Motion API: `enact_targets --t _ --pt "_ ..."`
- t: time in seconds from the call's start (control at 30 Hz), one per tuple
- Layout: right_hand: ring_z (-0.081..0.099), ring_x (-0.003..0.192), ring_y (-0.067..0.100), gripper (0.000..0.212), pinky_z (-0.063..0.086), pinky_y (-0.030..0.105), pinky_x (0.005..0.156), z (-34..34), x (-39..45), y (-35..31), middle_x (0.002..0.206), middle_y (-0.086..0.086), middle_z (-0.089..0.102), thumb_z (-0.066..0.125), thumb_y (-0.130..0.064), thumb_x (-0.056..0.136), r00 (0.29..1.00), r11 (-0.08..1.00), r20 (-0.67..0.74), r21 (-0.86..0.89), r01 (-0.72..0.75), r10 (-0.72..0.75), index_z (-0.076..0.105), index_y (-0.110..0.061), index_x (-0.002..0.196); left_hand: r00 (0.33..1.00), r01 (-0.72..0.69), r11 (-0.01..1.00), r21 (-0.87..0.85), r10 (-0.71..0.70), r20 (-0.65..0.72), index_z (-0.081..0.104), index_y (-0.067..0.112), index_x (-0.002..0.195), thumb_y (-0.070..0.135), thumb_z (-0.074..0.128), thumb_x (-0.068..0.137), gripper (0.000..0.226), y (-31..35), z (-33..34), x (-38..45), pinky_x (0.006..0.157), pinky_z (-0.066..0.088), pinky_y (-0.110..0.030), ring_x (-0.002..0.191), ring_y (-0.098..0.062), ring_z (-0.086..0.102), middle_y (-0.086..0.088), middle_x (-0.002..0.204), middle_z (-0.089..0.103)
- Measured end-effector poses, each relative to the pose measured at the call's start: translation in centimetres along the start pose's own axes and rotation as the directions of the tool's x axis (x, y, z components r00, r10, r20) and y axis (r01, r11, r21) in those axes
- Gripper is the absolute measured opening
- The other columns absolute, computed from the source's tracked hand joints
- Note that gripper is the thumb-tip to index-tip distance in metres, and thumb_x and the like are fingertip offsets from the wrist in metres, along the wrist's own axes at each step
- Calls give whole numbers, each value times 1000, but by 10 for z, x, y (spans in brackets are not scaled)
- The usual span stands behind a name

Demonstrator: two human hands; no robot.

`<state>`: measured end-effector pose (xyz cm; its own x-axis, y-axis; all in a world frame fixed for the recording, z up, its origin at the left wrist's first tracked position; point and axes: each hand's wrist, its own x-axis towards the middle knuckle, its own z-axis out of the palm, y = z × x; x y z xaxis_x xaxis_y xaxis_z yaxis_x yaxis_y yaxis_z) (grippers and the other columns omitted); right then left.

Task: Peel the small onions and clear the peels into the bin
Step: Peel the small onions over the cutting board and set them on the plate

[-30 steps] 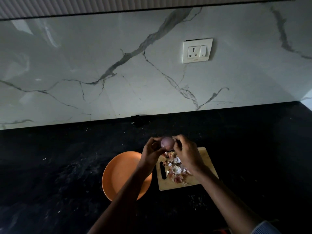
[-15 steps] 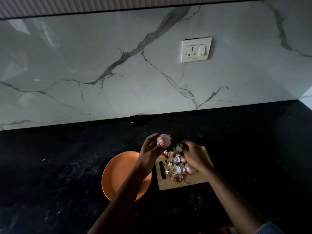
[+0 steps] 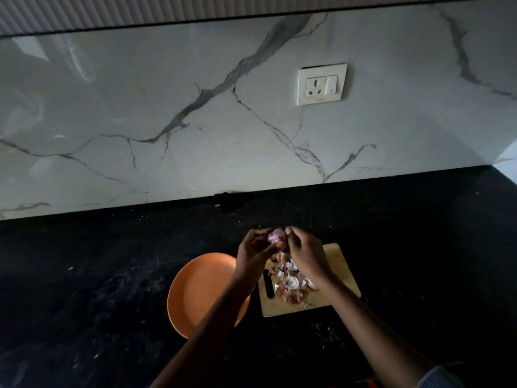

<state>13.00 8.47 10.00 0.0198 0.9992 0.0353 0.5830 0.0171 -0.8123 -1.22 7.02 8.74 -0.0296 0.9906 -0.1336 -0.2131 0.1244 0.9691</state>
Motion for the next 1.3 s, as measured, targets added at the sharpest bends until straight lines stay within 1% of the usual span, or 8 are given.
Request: enact_targets --t 0.13,0.3,0.5,0.63,0.83,0.93,1.1,1.3 --pt "68 101 18 26 56 31 86 -2 1 1 114 7 72 49 -17 104 999 999 -43 -29 14 -15 67 -13 123 1000 -2 999 -52 2 14 55 -3 117 -2 67 88 32 2 0 0 78 57 -32 100 -24 68 -16 111 70" --pt "66 106 12 29 54 22 86 -6 2 -1 120 3 69 54 -14 101 1000 1000 -31 0 0 0 64 -15 129 996 55 997 -56 -51 74 56 8 123 35 69 87 47 5 -6 1 83 50 -41 103 -26 66 -12 116 70" --pt "61 101 4 30 50 17 84 -6 4 4 117 -4 68 57 -11 99 999 999 15 37 -33 32 65 -20 126 999 42 996 78 -43 17 54 4 126 14 75 86 46 1 -2 6 75 56 -34 94 -23 69 -20 112 68" --pt "66 88 4 22 47 7 62 -14 10 12 107 -7 71 57 -20 101 994 981 98 182 -65 47 69 -24 119 997 44 999 15 -45 65 56 2 127 13 74 84 48 -1 -10 8 81 52 -41 98 -26 66 -25 117 66" --pt "71 82 11 13 47 15 51 -14 9 18 96 -2 75 60 -26 100 978 898 172 401 -181 120 71 -28 105 994 41 999 21 -43 104 54 2 130 5 70 90 43 -5 -10 7 78 50 -43 98 -26 62 -25 121 62" --pt "73 90 20 15 58 36 70 -16 11 26 99 1 76 58 -25 100 956 820 155 493 -292 248 71 -23 106 995 58 997 -46 -54 85 52 1 131 7 72 87 48 0 -16 6 79 51 -40 98 -24 62 -20 119 63" --pt "68 100 6 18 55 32 91 -33 20 53 108 -12 73 59 -28 100 977 977 128 101 -186 173 70 -33 113 996 -14 998 60 9 83 54 2 130 5 73 79 54 9 -38 7 84 59 -37 103 -24 69 -19 122 63" --pt "68 80 -3 30 56 20 72 -33 12 43 100 -18 67 57 -34 101 968 995 243 -80 -51 69 63 -26 129 989 -125 961 248 99 113 57 15 122 7 83 76 53 7 -29 5 85 60 -39 107 -26 70 -9 116 70"
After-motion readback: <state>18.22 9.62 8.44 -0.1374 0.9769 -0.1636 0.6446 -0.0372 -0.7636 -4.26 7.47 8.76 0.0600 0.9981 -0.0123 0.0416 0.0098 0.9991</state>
